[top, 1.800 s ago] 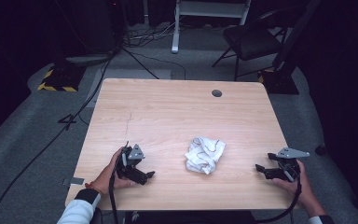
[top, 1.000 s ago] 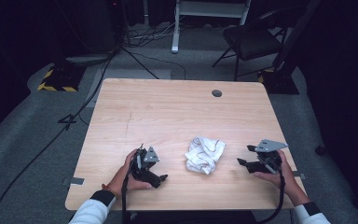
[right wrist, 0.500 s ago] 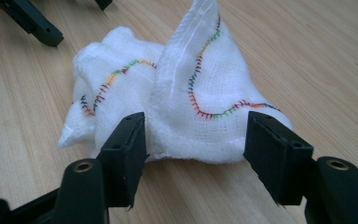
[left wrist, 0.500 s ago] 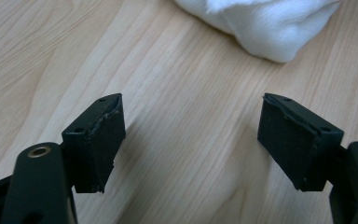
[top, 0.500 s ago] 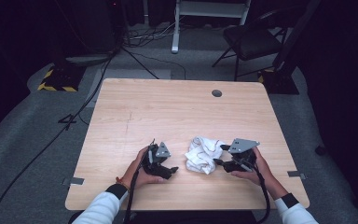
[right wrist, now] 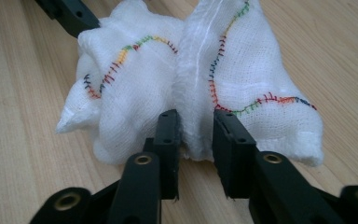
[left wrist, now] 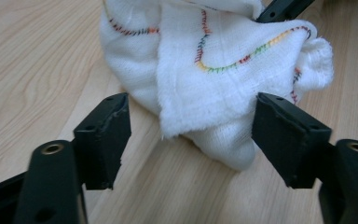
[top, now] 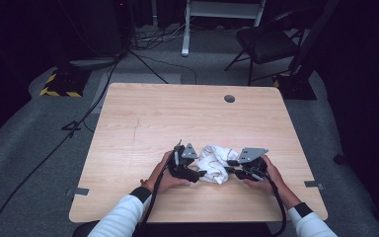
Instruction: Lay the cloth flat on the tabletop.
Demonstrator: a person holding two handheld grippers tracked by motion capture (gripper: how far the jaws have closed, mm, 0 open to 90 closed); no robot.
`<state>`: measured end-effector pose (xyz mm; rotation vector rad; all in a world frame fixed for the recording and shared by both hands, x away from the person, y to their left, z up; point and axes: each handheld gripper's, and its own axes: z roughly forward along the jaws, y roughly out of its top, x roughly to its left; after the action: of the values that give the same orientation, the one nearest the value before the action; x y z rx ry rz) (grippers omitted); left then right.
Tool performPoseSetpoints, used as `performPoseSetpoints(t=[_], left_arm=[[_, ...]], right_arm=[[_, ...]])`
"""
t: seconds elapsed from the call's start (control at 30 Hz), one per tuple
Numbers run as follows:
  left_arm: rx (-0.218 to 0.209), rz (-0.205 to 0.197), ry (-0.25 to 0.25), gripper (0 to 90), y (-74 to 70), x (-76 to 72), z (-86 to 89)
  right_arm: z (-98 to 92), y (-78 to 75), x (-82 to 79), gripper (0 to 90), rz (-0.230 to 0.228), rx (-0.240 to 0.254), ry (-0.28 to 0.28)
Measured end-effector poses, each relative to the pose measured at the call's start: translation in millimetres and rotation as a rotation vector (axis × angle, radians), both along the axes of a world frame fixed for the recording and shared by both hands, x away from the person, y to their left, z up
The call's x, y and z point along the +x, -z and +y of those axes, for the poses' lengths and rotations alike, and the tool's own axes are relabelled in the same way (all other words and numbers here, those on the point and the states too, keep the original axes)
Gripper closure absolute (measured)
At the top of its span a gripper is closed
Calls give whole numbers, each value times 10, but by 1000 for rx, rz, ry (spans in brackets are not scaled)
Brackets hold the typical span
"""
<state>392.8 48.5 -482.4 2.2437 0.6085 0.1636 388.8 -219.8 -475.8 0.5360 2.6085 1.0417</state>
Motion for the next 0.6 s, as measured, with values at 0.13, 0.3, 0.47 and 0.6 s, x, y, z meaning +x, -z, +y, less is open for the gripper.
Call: performPoseSetpoints(t=[0.13,0.3,0.47,0.6], left_arm=[[1,25,30,422,25,56,-67],[22,-4,72,638,-19,20,-55],[46,-56,97,782,-100,-5,-12],[37,-82,77,803,-197,-18,77]], right_arm=[[-12,-8,-10,799,-18,-5,2],[-103,-70,-7,825,-42,29,37],[-198,-150,-5,863,-86,58,82],[-250,-191,-4,866,-103,75,112]])
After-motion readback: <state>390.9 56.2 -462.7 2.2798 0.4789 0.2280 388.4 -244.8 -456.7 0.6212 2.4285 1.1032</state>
